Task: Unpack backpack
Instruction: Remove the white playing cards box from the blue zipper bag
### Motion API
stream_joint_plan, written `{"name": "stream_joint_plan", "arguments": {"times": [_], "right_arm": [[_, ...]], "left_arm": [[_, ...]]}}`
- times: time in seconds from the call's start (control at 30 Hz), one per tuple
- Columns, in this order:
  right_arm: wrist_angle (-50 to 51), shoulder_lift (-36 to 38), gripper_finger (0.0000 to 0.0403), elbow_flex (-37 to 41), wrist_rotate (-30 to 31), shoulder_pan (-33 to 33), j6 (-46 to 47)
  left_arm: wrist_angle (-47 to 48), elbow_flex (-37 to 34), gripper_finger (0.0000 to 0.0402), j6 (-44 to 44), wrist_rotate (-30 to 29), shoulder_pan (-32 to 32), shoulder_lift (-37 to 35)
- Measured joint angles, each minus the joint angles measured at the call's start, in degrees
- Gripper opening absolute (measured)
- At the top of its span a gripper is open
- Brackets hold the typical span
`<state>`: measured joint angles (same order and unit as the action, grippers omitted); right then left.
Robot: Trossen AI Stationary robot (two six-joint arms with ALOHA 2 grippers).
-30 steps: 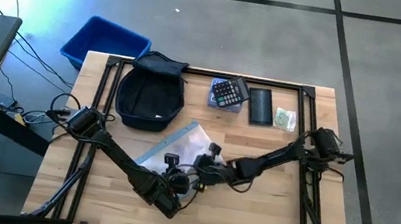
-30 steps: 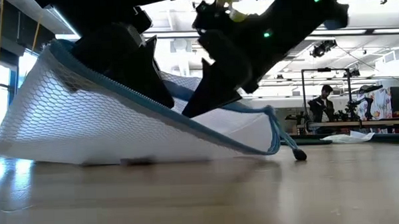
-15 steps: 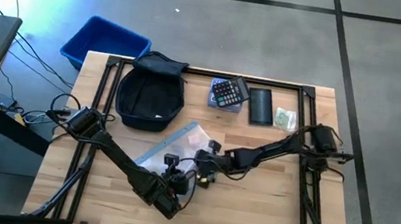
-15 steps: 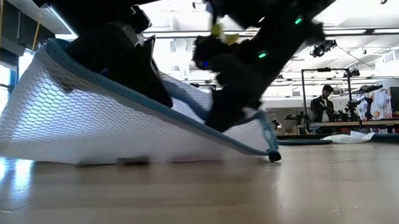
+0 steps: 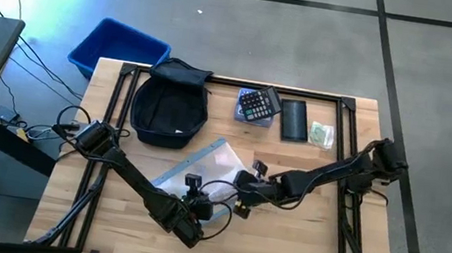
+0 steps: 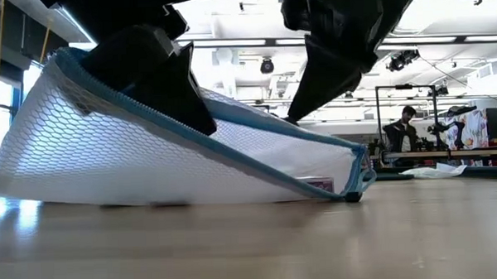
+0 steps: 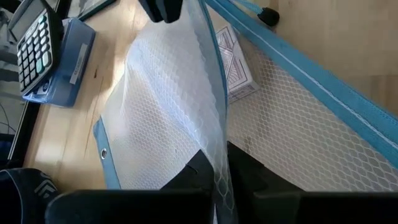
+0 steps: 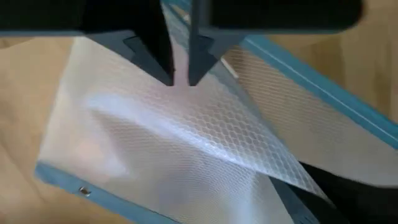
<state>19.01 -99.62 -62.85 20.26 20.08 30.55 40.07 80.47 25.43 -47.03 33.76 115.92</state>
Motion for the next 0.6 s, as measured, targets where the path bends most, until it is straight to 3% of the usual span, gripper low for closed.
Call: {"name": "stream_joint_plan", "arguments": {"times": [0.23, 0.37, 0.47, 0.6], "right_arm": [[-2.84, -4.94, 0.0229, 0.0, -7.82, -0.21, 6.73], [-7.61, -8.16, 0.0317, 0.0, -8.58, 0.62, 9.27], [-10.18, -8.76, 0.0339, 0.0, -9.36, 1.55, 11.24], [-14.56, -8.82, 0.0333, -0.02, -9.99, 4.42, 11.66]], "left_arm": [[-0.13, 0.0, 0.0, 0.9, 0.29, -0.03, 0.0], [-0.13, 0.0, 0.0, 1.98, 0.42, -0.04, 0.0], [-0.09, 0.0, 0.0, 3.32, 0.37, -0.04, 0.0], [-0.12, 0.0, 0.0, 5.11, -0.1, -0.32, 0.0]]}}
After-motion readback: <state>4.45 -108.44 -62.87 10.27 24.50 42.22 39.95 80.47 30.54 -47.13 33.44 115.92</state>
